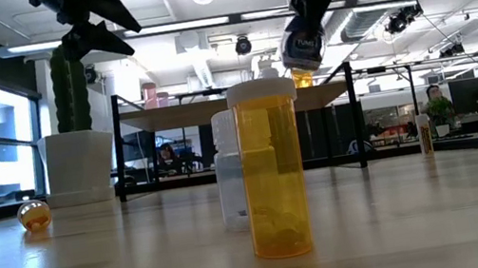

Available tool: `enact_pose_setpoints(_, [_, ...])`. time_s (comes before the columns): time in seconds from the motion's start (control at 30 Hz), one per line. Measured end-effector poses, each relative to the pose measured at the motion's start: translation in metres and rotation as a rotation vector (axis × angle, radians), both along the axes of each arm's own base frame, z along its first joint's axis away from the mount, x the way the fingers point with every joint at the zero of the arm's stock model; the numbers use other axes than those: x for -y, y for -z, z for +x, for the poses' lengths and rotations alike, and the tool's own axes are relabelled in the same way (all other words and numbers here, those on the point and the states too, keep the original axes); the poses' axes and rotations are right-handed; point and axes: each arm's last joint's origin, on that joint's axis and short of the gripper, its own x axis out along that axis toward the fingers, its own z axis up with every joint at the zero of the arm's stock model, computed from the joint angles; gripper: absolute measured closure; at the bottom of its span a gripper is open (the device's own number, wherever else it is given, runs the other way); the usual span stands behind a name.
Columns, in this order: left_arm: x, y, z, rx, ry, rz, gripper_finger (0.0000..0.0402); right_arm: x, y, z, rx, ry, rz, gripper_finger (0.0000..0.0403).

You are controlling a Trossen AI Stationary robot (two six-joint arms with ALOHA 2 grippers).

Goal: Pick and place medicine bottles onto shelf by color
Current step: Put the blue lid pill bottle on the shelf

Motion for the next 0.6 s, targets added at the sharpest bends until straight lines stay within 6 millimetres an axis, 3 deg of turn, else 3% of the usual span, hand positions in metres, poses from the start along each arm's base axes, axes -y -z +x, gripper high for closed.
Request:
enact_pose_setpoints(0.37, [0.0, 0.0, 0.0, 0.009, -0.001, -0.022, 0.0193, 0.011, 0.026, 0.013, -0.112, -0.008, 0.038, 0.0237])
enact_pose_setpoints(0.6, [0.0, 0.0, 0.0, 0.003, 0.007, -0.008, 0.0193, 0.013, 0.028, 0.014, -0.121, -0.011, 0.036, 0.0235])
